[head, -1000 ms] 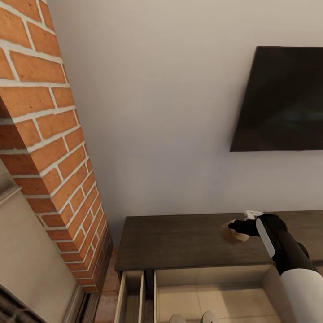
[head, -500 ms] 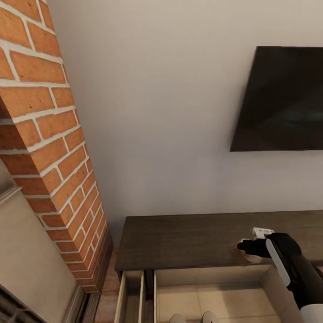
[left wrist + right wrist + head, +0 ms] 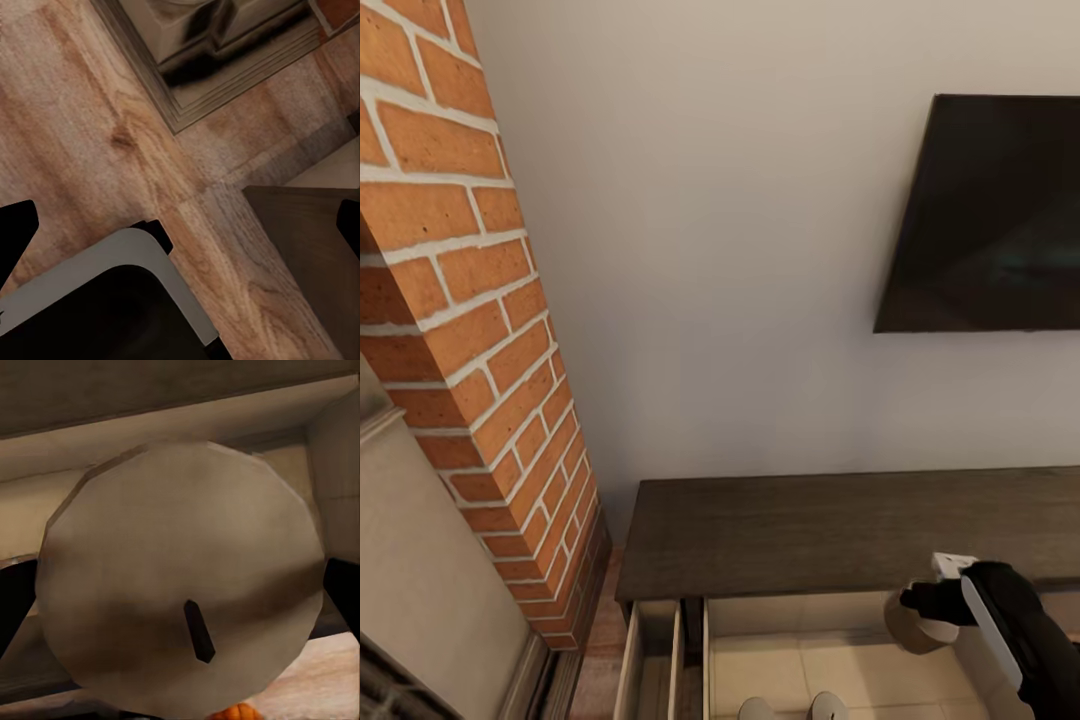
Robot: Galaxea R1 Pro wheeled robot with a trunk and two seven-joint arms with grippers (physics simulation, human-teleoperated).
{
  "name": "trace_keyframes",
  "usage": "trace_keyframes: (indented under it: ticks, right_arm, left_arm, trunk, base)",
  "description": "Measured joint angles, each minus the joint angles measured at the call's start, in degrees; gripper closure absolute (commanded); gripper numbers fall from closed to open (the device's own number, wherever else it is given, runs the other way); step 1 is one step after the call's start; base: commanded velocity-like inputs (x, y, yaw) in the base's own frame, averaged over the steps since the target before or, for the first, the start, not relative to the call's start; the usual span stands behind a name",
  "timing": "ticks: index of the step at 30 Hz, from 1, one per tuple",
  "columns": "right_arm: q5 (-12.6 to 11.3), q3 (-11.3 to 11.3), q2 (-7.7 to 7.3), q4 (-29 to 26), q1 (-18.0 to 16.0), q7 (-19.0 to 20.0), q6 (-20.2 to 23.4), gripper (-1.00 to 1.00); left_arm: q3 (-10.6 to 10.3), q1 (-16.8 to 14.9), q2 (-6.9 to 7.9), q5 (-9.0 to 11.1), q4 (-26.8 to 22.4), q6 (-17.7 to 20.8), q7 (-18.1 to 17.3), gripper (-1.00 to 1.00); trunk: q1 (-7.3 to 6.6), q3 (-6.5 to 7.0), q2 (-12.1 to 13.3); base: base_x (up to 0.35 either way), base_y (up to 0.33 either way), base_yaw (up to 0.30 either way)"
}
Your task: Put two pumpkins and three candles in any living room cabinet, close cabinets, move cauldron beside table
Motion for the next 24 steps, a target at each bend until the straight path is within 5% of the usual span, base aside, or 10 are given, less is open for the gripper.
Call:
trace_keyframes:
  ticks: [3,6,9,13,16,24]
  right_arm:
    - [0.0,0.0,0.04,3.4,0.0,0.1,-2.2,1.00]
    - [0.0,0.0,0.11,12.7,-0.5,0.2,-12.9,1.00]
    - [0.0,0.1,0.16,14.8,-0.7,0.3,-15.6,1.00]
    - [0.0,1.1,0.26,15.0,-0.6,0.3,-16.1,1.00]
    - [0.1,1.7,0.20,15.0,-0.6,0.3,-16.3,1.00]
    - [0.1,1.7,0.29,14.9,-0.6,0.3,-16.3,1.00]
  left_arm:
    - [0.1,0.0,0.08,0.3,0.0,0.2,0.0,-1.00]
    - [1.1,0.0,0.17,1.7,-0.1,2.4,0.5,-1.00]
    - [1.6,0.0,0.21,2.0,-0.4,2.9,1.2,-1.00]
    - [1.7,0.0,0.24,1.6,-3.6,3.7,2.1,-1.00]
    - [3.1,-0.1,0.57,1.6,-8.1,5.5,9.1,-1.00]
    - [3.3,-0.3,0.59,1.6,-9.3,5.7,10.5,-1.00]
  trunk:
    - [0.66,-0.54,-1.2]
    - [1.32,-1.13,-2.4]
    - [1.98,-1.80,-3.6]
    - [2.86,-2.66,-5.2]
    - [3.51,-3.29,-6.4]
    - [5.27,-4.79,-9.6]
  base:
    - [0.000,0.000,-0.001]
    - [0.000,0.000,-0.104]
    - [0.000,0.000,-0.125]
    - [0.000,0.000,-0.106]
    - [0.000,0.000,-0.083]
    - [0.000,0.000,-0.018]
